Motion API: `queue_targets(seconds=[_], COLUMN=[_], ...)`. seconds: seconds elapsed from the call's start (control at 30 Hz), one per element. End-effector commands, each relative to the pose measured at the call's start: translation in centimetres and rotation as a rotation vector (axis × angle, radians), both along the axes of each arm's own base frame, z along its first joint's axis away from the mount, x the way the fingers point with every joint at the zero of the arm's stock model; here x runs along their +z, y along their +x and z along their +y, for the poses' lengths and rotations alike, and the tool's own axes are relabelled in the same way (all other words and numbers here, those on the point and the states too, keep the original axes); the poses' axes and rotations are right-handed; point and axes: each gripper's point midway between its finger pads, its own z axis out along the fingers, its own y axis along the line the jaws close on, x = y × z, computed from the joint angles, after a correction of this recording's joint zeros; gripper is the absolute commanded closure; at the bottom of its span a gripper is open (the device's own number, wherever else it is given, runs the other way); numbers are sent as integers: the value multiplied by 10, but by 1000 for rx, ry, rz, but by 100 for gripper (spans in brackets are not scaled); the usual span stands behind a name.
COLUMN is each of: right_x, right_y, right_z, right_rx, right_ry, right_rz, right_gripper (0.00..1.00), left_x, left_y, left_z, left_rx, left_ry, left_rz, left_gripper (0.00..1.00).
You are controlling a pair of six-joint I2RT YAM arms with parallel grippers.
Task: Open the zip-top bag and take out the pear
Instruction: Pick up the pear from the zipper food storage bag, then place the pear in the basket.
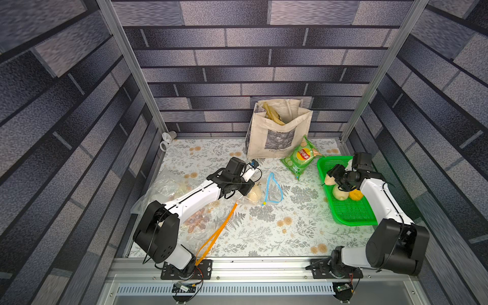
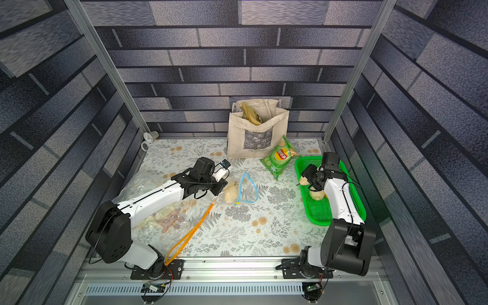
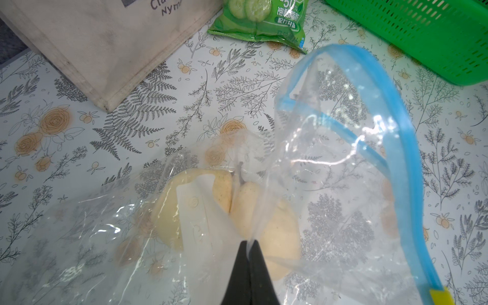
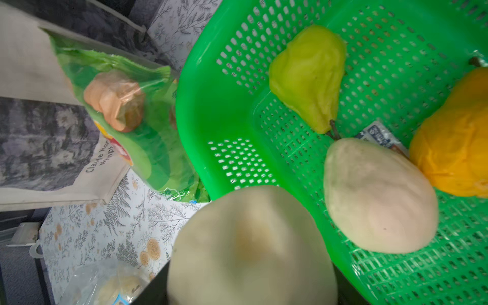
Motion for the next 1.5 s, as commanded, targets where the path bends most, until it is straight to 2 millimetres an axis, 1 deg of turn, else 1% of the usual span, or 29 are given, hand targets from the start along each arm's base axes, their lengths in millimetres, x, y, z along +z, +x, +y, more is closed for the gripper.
queue_targets(seconds=[0.0, 0.07, 0.2, 0.23, 0.33, 0.43, 0.47, 0.5, 0.67, 0.77, 0.87, 0.93, 1.0, 1.1, 1.13, 1.2, 1.3, 1.37, 1.47], right_x=[2, -8, -27, -30, -33, -34, -31, -42, -46, -49, -46, -44, -40, -24, -7, 3, 10, 16, 26], right_y=[18, 24, 33, 33, 35, 42, 46, 40, 49, 48, 44, 40, 35, 27, 30, 21, 4, -7, -23], right_z=[-28, -32, -31, -32, -36, -33, -32, -28, -18, -20, -28, -31, -32, -29, -27, -17, 10, 32, 77], right_rx=[-50, -40, -14, -14, -11, 50, 67, 85, 102, 90, 67, 63, 66, 80, 89, 107, 160, 221, 364], right_ry=[-36, -32, -14, -17, -53, -78, -78, -65, -3, -1, -39, -64, -86, -98, -96, -54, 36, 66, 107], right_rz=[-14, 16, 58, 57, 36, -27, -51, -39, -79, -44, -28, -16, -10, -25, -52, -46, -34, -36, -35], right_gripper=[33, 33, 30, 30, 29, 28, 27, 27, 24, 24, 22, 17, 16, 15, 15, 17, 23, 27, 28], left_x=[4, 3, 4, 5, 6, 4, 3, 3, 5, 6, 7, 6, 5, 4, 4, 3, 3, 3, 2], left_y=[-1, -1, -2, -2, -4, -7, -9, -10, -12, -12, -13, -12, -12, -12, -11, -10, -9, -8, -7], left_z=[-3, -4, -4, -4, -2, 0, 1, 2, 10, 12, 12, 12, 12, 10, 10, 9, 8, 7, 5], left_rx=[-30, -34, -40, -37, -33, -32, -32, -30, -15, -11, -11, -13, -16, -20, -20, -20, -22, -24, -28], left_ry=[5, 4, 4, 3, -4, -6, -5, -3, -3, -5, -8, -6, -4, -6, -5, -4, -3, 0, 3], left_rz=[-14, -14, -16, -16, -21, -18, -16, -15, -33, -36, -38, -38, -34, -29, -29, -26, -26, -24, -18], left_gripper=[100, 100, 100, 100, 100, 100, 100, 100, 100, 100, 100, 100, 100, 100, 100, 100, 100, 100, 100])
